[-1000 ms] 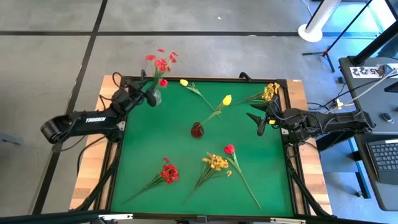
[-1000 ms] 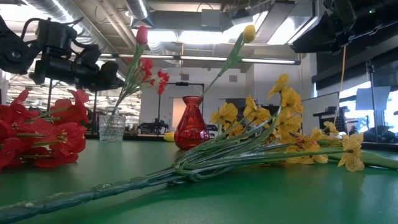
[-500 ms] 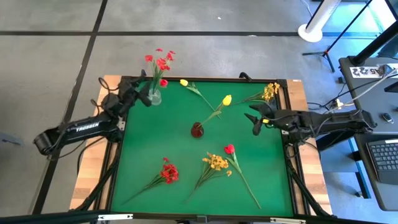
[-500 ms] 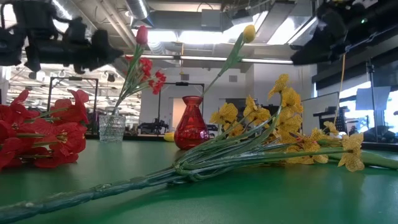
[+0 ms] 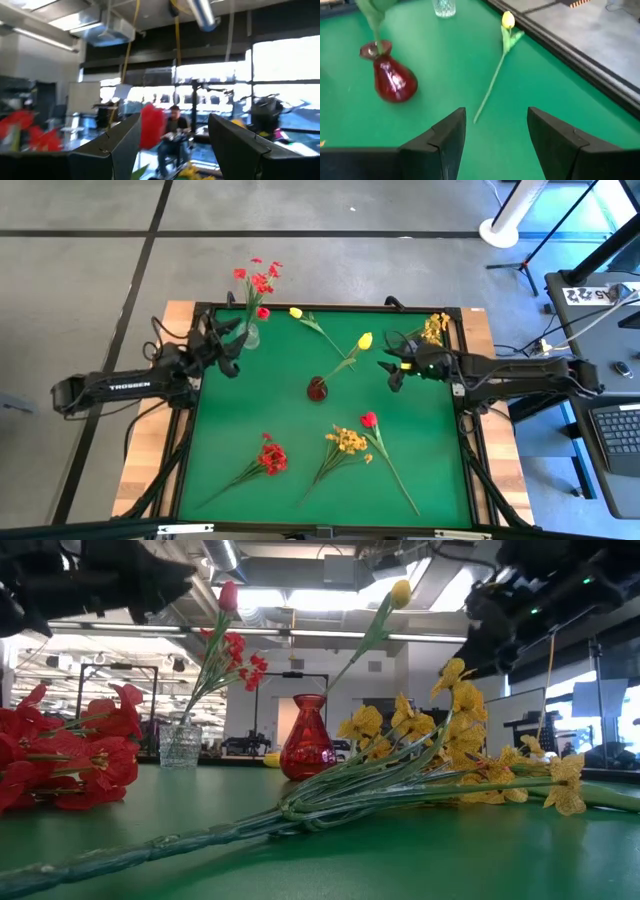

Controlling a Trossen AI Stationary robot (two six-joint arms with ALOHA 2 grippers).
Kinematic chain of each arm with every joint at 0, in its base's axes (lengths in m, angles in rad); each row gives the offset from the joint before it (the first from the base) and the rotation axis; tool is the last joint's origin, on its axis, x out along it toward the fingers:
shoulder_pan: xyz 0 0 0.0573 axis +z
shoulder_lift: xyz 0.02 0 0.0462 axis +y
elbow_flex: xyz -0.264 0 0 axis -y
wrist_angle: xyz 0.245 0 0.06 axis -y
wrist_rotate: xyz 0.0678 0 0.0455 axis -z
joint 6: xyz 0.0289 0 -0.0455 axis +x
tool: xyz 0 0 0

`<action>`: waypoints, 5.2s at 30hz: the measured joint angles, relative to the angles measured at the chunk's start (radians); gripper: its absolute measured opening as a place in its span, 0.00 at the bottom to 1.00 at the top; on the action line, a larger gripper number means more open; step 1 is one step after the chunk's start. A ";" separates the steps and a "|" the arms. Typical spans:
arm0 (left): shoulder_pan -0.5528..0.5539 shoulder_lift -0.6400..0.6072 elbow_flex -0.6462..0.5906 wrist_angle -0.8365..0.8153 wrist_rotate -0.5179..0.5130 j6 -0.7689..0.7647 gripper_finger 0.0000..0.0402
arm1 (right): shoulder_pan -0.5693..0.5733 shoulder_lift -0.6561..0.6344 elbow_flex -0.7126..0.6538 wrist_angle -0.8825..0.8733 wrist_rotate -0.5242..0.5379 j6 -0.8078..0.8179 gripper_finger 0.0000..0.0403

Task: Sort flowers into vase by color
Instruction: Put the yellow tulip into the red flower vase

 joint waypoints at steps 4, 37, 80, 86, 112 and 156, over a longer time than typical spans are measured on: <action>-0.084 -0.002 0.036 -0.035 -0.010 0.005 0.56 | -0.045 0.093 0.000 0.129 -0.020 -0.004 0.52; -0.223 0.003 0.081 -0.181 -0.118 -0.047 0.56 | -0.334 0.910 0.383 0.467 -0.375 0.026 0.52; -0.244 0.003 0.081 -0.235 -0.143 -0.099 0.56 | -0.305 0.794 0.549 -0.026 -0.307 -0.045 0.01; -0.246 0.003 0.081 -0.235 -0.143 -0.107 0.56 | -0.319 0.629 0.549 -0.108 -0.204 -0.073 0.01; -0.367 0.161 0.235 -0.320 -0.138 -0.159 0.56 | -0.059 -0.003 0.461 0.039 -0.250 -0.106 0.00; -0.396 0.835 0.833 -0.148 -0.164 -0.159 0.56 | 0.261 0.187 0.196 0.531 -0.156 0.000 0.00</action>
